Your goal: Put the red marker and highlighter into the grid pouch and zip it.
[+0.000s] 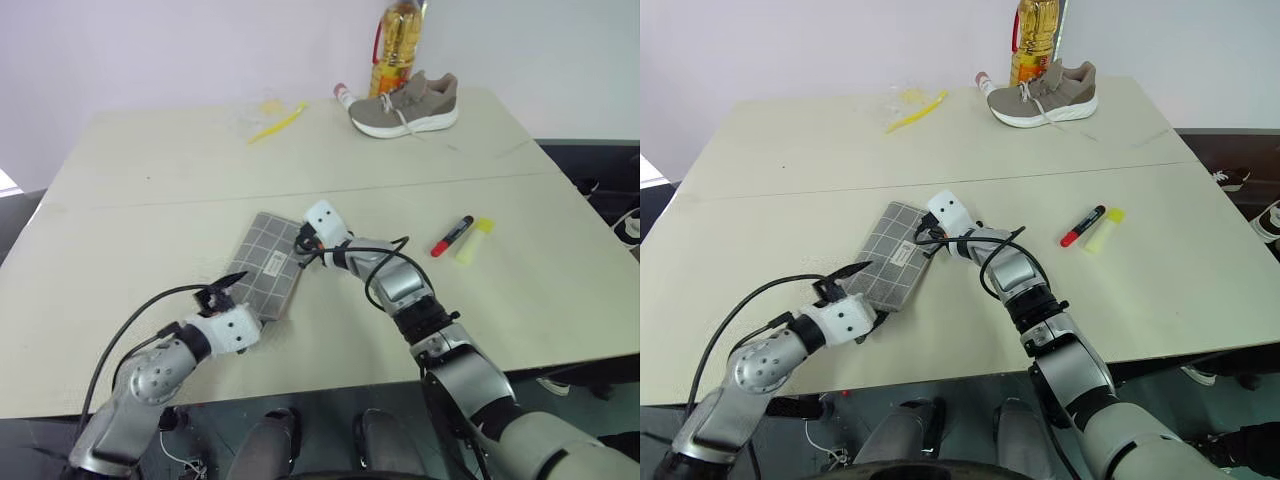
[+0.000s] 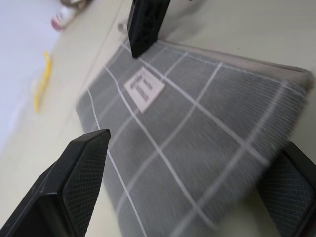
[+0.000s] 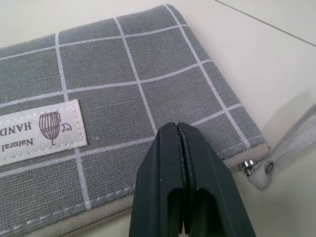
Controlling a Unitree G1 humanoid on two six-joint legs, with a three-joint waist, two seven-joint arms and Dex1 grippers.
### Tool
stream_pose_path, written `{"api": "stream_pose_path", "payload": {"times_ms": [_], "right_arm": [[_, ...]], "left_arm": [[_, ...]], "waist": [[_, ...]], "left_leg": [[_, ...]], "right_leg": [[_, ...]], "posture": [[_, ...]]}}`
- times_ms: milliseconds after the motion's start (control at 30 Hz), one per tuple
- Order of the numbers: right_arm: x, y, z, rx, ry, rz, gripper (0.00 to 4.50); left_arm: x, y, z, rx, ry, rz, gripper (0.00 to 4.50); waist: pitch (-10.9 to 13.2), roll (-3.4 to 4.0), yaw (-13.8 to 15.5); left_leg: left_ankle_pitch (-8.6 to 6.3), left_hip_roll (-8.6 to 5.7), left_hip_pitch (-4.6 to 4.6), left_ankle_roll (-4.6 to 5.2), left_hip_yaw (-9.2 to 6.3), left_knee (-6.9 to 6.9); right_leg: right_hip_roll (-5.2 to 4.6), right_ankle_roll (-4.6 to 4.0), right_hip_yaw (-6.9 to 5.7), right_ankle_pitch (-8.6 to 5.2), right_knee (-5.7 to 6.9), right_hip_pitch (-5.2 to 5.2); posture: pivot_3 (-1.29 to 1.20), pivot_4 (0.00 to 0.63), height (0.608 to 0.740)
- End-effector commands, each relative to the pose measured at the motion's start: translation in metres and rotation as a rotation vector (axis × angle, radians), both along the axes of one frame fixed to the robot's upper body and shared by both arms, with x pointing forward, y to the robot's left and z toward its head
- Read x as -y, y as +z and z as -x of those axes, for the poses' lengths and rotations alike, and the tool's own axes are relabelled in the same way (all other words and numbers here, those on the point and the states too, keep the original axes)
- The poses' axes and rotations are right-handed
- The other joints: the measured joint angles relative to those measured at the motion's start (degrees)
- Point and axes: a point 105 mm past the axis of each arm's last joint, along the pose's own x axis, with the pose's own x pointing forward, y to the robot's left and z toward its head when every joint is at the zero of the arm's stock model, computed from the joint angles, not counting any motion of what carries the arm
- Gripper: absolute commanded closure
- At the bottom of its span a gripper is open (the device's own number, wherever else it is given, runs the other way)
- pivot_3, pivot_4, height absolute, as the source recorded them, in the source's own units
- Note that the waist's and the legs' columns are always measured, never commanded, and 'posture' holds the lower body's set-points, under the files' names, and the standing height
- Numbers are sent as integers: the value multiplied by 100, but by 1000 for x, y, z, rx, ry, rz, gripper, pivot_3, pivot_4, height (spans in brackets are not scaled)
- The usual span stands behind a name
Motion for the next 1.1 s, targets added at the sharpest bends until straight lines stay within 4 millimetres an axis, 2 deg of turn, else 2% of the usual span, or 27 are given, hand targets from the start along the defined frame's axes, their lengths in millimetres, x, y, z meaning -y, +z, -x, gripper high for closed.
{"api": "stream_pose_path", "payload": {"times_ms": [33,100,267,400,500,567,633,733,800,867,1000,1100], "right_arm": [[1,-5,1,-12,-13,16,4460],[-1,-5,2,-10,-10,16,4460],[-1,-5,4,-3,-10,18,4500],[1,-2,3,21,-18,16,4500],[4,7,-1,43,-42,-25,4500],[8,19,-5,105,-53,-46,4500],[18,42,-11,205,-68,-90,4500],[31,62,-12,243,-53,-154,4500],[50,73,-14,239,-71,-198,3950],[76,79,-15,286,-60,-135,3165],[94,82,-2,373,57,-14,1054],[97,86,5,404,110,13,1054]], "left_arm": [[0,-1,-8,39,8,-44,0],[1,-1,-12,49,-1,-47,0],[6,5,-14,72,-35,3,2350],[9,8,-10,85,-63,34,4455],[7,10,-10,87,-54,67,4489],[5,16,-11,84,-10,153,4489],[4,27,-15,50,69,382,4489],[5,34,-13,14,87,529,4489],[6,38,-11,3,86,587,4500],[9,44,-9,-13,70,663,4500],[14,50,-5,-43,26,704,4500],[20,50,-2,-81,-25,708,4500]], "waist": [[0,0,-2],[0,1,-3],[0,0,-18],[-1,0,-11],[0,1,-11],[0,1,-10],[2,2,-3],[1,-2,-10],[1,-2,-13],[2,0,-9],[2,-2,0],[3,0,-45]], "left_leg": [[0,0,1,0,-1,0],[0,1,2,0,-3,0],[1,1,1,-1,-4,-1],[1,1,1,-1,-5,-2],[1,0,1,-1,-5,-3],[1,0,1,-2,-5,-3],[1,-1,-1,-1,-5,-2],[2,-1,-7,-1,-7,6],[2,3,-7,-1,-8,5],[2,3,-6,-1,-7,5],[2,0,-7,0,-5,7],[2,6,-8,0,2,5]], "right_leg": [[2,0,0,0,1,0],[9,0,0,0,3,-1],[11,1,1,1,4,-5],[6,1,4,1,4,-5],[6,1,4,1,4,-6],[8,1,4,1,4,-5],[7,2,4,1,3,-5],[6,3,2,1,3,-5],[8,3,3,1,4,-1],[9,3,3,1,4,7],[5,3,0,0,-4,20],[7,3,2,0,-2,19]], "posture": [[0,150,740],[0,150,740],[0,150,740],[0,150,740],[0,150,740],[0,150,740],[0,150,740],[0,150,740],[0,150,740],[0,150,740],[0,150,740],[0,150,740]]}}
